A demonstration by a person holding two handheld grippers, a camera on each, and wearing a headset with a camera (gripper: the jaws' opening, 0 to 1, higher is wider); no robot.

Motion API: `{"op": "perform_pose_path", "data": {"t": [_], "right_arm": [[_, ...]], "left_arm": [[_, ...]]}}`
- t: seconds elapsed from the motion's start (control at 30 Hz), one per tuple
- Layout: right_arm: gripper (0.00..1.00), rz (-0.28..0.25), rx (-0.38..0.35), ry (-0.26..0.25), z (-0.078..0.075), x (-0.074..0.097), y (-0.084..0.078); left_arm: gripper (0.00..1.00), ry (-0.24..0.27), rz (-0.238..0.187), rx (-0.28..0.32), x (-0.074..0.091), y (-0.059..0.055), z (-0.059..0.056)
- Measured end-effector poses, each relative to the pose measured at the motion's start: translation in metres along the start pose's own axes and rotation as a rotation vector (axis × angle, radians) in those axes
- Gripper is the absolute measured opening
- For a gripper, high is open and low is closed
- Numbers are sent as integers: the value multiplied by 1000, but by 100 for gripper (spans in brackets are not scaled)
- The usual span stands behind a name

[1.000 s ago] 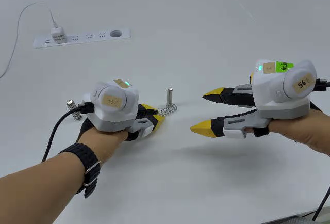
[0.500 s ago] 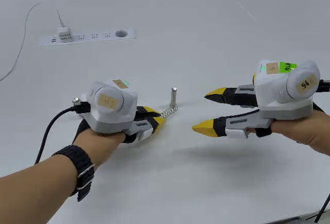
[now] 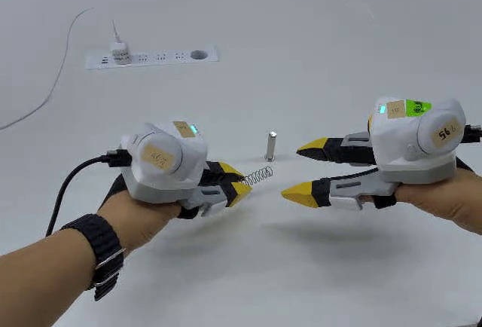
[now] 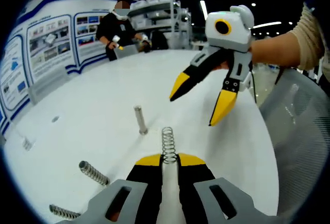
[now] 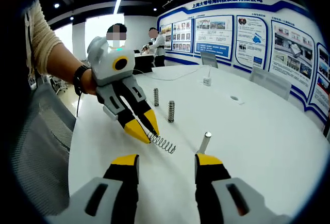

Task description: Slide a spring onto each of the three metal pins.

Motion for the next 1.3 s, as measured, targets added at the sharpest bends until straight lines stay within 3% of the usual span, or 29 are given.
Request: {"op": "perform_pose_path", "data": {"t": [0.33,0.63,1.0,1.3], "right_arm": [[34,24,55,68,12,-13,6],[27,45,99,122,20,-20,7],[19,81,169,170,27,-25,3],[13,90,224,182,29,-26,2]], "left_arm": [[10,-69,46,-104,13,1,-12],[10,-115,46,-125,18,6,-15],[10,-188,74,-154,18,7,-19],[10,-209,73,-144,19,8,-19]]}}
Point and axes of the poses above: the centre of the closed fingertips' face, and the gripper's own axes: x roughly backward along the fingers, z roughly to its left, y roughly out of its top, the point moved 10 cm from there along x, roughly backward along the fingers, and after that the axes turned 4 degrees about -y, right-handed, at the moved point
